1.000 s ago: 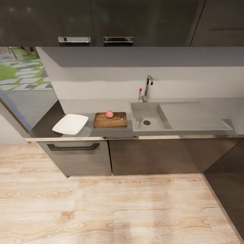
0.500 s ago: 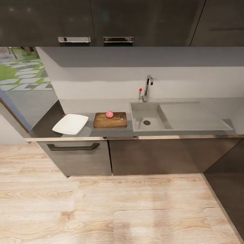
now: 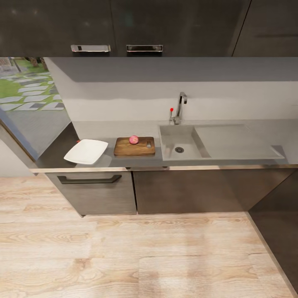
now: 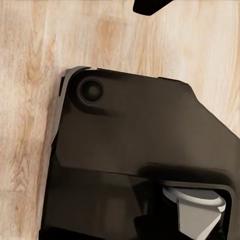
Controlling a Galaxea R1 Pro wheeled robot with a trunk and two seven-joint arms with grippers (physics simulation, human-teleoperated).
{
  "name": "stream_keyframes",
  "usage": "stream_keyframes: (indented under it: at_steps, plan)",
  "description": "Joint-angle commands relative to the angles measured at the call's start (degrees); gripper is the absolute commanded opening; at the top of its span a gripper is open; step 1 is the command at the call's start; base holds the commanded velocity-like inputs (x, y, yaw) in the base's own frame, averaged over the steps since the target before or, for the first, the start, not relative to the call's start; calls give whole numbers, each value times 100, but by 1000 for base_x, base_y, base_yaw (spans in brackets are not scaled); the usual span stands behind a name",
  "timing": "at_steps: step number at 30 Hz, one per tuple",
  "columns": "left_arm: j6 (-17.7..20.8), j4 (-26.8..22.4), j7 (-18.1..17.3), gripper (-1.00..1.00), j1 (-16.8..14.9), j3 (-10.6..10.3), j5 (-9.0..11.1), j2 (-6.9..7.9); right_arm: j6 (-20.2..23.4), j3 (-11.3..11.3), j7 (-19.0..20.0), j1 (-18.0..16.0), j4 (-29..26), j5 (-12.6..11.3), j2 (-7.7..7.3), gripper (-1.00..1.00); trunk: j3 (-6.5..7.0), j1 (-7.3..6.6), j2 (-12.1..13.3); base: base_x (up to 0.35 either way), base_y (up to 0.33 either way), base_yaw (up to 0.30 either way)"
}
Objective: In the kitchen, take the Vidalia onion out of the sink, dice it on the chopping board with the paring knife, put the diced onion into the bowl on the countertop, then place both the paring knife and the chopping board into the sink.
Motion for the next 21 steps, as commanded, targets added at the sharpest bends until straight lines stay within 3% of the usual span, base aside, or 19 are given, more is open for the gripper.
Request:
stream_keyframes:
  at_steps: [1,4,7,9,11,21]
  plan:
    - [-28,-6,37,100,-2,-28,60,8,-5,-19,10,3,-31,57,5,100,-7,3,-9,0,0,0]
    - [-28,-5,37,100,-2,-28,60,8,-17,-15,21,3,-118,58,20,100,-7,3,-9,0,0,0]
    - [-28,-2,37,100,-2,-28,64,8,-168,-74,-34,6,-760,18,3,100,13,3,-9,0,0,0]
    - [-28,-3,37,100,-2,-24,66,8,-208,-148,-65,6,-1080,-29,-2,100,29,3,-9,0,0,0]
    - [-28,1,37,100,-2,-21,68,8,-253,-369,-91,7,-1321,-91,-2,100,47,3,-9,0,0,0]
    - [-28,2,44,100,-2,-17,78,8,-299,-941,-93,5,-1333,-114,2,100,140,3,-9,2,2,0]
